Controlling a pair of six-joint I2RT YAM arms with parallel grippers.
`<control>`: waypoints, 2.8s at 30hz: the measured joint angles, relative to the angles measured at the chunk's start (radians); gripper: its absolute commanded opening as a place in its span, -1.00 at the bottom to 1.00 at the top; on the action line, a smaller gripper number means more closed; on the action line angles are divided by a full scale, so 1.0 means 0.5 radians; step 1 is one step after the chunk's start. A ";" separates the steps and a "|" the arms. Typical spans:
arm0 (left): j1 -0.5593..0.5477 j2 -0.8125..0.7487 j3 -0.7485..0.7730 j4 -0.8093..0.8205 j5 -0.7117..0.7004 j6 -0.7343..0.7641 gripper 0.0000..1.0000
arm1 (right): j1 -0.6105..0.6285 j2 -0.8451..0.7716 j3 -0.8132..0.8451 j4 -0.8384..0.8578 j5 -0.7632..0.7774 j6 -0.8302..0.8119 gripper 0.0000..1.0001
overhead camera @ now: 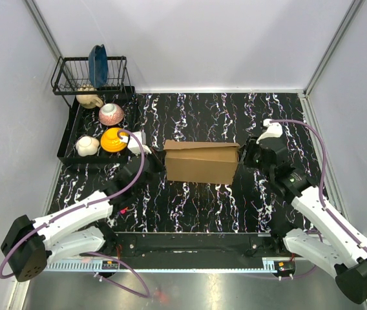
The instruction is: Fold the paper box
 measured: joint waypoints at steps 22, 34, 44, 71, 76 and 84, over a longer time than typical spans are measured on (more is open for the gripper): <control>0.000 0.014 0.021 -0.002 0.009 -0.001 -1.00 | 0.000 0.009 -0.079 0.290 0.000 -0.041 -1.00; 0.000 0.013 0.021 -0.002 0.008 -0.002 -1.00 | 0.000 -0.044 -0.179 0.290 0.005 -0.003 -0.32; 0.000 0.014 0.026 -0.010 0.009 -0.002 -1.00 | 0.000 -0.007 -0.177 0.295 0.005 -0.006 -0.35; 0.000 0.031 0.051 -0.032 0.017 -0.001 -1.00 | 0.000 0.134 -0.076 0.452 0.038 -0.179 -1.00; 0.000 0.031 0.051 -0.031 0.018 -0.001 -1.00 | 0.002 0.127 -0.101 0.490 0.041 -0.186 -1.00; 0.000 0.031 0.051 -0.034 0.019 -0.002 -1.00 | 0.002 0.055 -0.198 0.575 0.055 -0.123 -1.00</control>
